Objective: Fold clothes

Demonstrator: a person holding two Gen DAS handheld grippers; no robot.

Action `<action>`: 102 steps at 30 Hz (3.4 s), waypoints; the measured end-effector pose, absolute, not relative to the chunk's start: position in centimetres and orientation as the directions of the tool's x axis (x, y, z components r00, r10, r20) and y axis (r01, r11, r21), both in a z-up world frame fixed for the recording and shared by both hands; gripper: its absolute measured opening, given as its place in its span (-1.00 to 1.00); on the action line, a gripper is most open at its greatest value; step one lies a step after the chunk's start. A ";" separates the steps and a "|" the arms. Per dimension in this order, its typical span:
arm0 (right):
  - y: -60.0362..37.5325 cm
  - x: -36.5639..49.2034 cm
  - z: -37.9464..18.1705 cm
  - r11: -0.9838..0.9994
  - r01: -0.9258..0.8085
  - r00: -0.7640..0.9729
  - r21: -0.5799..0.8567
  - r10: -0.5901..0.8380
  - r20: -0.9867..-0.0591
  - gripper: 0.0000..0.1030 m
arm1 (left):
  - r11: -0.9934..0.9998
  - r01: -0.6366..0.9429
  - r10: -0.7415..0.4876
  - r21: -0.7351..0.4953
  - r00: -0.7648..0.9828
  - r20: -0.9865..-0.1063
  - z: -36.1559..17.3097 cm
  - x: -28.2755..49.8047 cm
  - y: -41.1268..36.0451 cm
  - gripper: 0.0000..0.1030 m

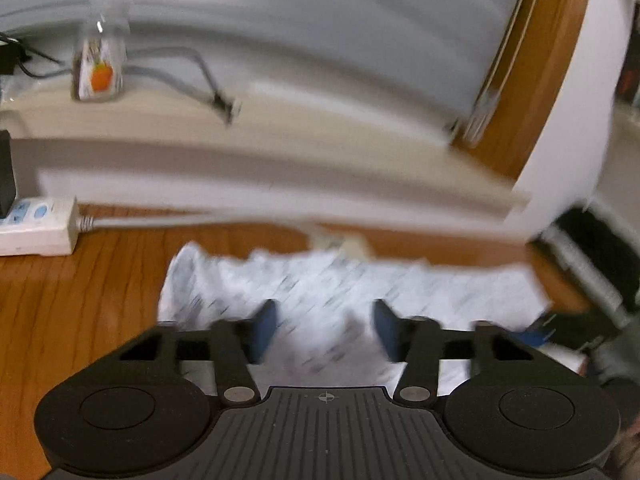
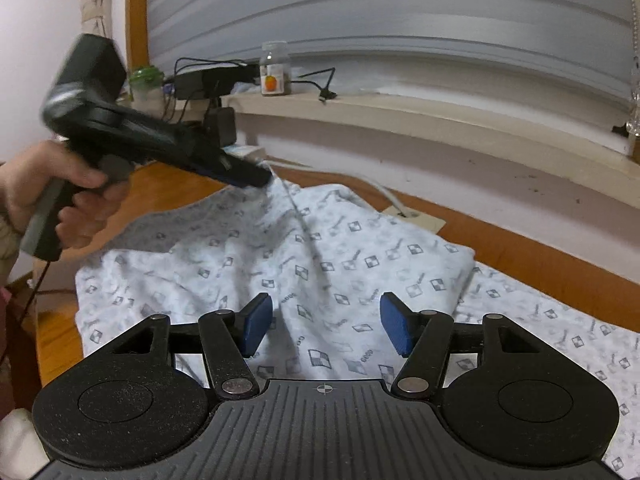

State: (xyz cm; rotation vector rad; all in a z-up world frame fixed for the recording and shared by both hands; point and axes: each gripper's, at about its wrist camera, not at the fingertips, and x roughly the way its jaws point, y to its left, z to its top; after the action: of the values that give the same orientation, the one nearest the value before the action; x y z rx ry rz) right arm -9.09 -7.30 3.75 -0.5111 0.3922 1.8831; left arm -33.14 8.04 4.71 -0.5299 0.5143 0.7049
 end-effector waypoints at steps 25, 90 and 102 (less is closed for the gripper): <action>-10.2 -8.7 3.0 -0.349 -0.937 -0.311 0.024 0.801 -0.512 0.30 | 0.607 -0.725 0.464 -0.325 0.655 -0.596 3.0 -41.1 2.7 0.24; -8.8 -7.9 1.8 -0.302 -0.951 -0.288 0.072 0.769 -0.571 0.58 | 0.585 -0.751 0.577 -0.305 0.650 -0.495 2.8 -43.3 -1.2 -0.15; -8.9 -8.0 1.7 -0.301 -0.951 -0.285 0.070 0.770 -0.570 0.58 | 0.579 -0.754 0.633 -0.310 0.656 -0.411 4.5 -44.8 -2.3 -0.97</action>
State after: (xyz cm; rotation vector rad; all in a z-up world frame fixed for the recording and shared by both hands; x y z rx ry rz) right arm -8.00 -8.87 1.73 -0.5243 0.4814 1.8313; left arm -44.82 -2.30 4.48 -0.4880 0.2681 0.8220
